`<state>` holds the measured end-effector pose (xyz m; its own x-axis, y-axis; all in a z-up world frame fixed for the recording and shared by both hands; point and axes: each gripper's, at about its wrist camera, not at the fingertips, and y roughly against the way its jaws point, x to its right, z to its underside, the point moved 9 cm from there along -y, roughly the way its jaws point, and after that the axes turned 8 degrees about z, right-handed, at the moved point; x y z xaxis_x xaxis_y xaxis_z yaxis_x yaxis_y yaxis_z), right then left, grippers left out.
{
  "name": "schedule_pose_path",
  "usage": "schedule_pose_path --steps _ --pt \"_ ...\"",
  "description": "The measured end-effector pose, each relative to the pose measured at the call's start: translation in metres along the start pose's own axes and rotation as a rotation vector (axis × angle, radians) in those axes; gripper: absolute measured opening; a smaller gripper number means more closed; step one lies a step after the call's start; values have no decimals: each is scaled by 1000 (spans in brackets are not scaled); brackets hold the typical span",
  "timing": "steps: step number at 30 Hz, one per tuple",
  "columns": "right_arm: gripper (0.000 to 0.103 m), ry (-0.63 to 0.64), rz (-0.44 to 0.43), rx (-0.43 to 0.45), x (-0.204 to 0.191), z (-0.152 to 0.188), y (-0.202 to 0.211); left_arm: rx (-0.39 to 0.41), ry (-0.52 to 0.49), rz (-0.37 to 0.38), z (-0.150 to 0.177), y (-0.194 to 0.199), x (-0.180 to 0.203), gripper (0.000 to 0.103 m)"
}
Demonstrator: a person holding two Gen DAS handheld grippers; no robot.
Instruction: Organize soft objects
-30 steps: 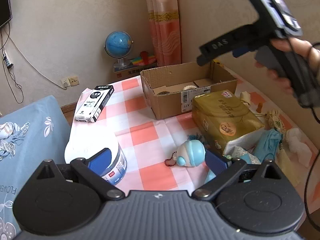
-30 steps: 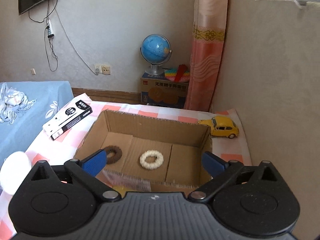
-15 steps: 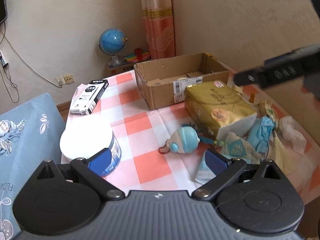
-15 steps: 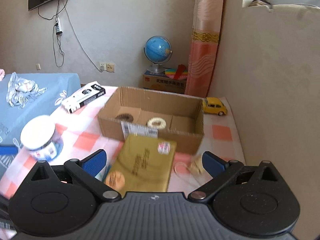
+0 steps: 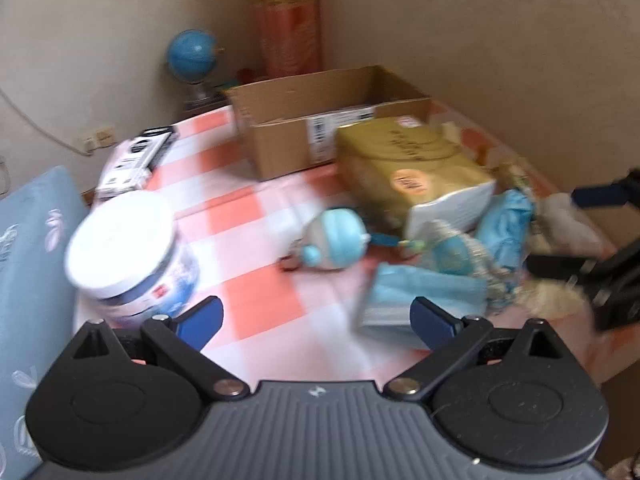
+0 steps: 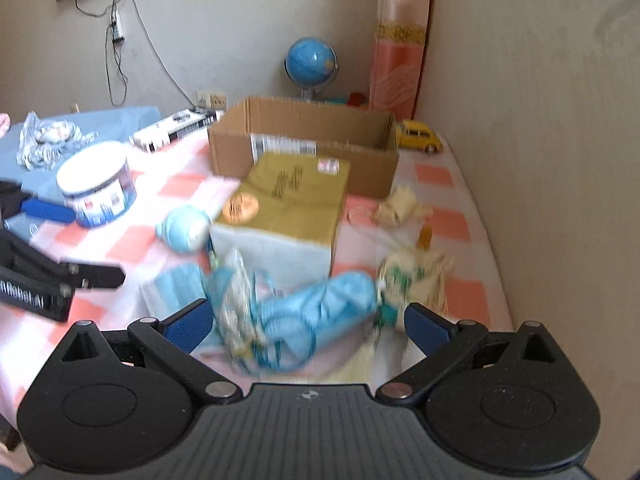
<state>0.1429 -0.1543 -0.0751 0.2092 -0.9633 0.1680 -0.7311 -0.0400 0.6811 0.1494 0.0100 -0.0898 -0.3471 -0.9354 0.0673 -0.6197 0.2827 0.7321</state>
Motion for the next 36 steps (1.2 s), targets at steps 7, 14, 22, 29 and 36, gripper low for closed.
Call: schedule_pose_path --steps 7,14,22,29,36 --pt "103 42 32 -25 3 27 -2 -20 -69 159 -4 -17 38 100" --pt "103 1 86 -53 27 44 -4 -67 -99 214 2 -39 56 100" --pt "103 -67 128 -59 56 49 -8 -107 -77 226 7 -61 57 99" --pt "103 -82 130 -68 64 51 -15 -105 -58 216 3 -71 52 96" --pt "93 -112 157 -45 75 46 -21 -87 -64 178 0 -71 49 82"
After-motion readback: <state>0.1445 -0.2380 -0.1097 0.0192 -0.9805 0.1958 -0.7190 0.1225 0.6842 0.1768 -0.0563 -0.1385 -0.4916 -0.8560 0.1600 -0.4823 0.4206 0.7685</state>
